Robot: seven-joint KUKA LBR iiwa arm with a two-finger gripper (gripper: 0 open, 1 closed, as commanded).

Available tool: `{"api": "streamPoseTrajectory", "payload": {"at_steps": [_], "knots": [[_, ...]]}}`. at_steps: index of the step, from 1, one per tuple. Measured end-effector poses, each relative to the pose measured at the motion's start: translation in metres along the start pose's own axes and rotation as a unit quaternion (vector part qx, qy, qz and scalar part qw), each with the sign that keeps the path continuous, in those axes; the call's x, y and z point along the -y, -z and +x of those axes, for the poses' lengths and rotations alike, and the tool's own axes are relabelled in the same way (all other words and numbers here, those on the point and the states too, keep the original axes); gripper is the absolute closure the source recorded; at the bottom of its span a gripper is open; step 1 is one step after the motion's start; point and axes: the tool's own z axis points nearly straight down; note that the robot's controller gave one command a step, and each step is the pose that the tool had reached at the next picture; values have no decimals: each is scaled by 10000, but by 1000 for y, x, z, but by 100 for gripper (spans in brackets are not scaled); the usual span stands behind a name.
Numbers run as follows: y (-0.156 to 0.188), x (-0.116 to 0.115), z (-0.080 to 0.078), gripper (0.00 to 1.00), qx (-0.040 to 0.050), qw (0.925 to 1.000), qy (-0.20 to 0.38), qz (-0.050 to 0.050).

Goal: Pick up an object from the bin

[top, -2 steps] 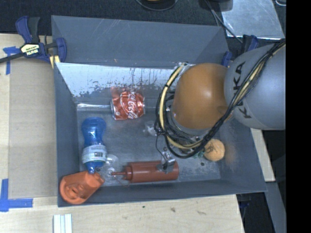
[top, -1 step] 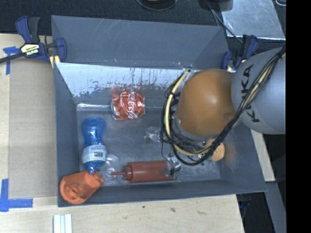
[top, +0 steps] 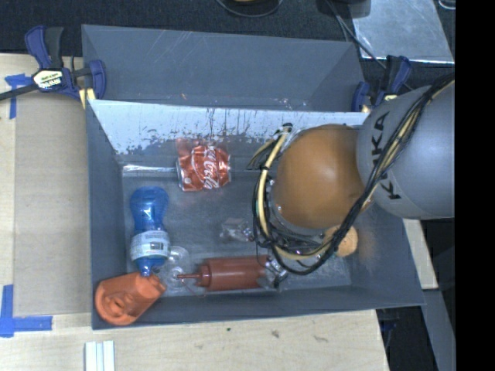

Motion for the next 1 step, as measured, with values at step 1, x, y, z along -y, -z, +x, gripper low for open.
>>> {"api": "streamPoseTrajectory", "payload": {"at_steps": [1], "knots": [[-58,-12,-10,0,60,9966,-817,24]]}}
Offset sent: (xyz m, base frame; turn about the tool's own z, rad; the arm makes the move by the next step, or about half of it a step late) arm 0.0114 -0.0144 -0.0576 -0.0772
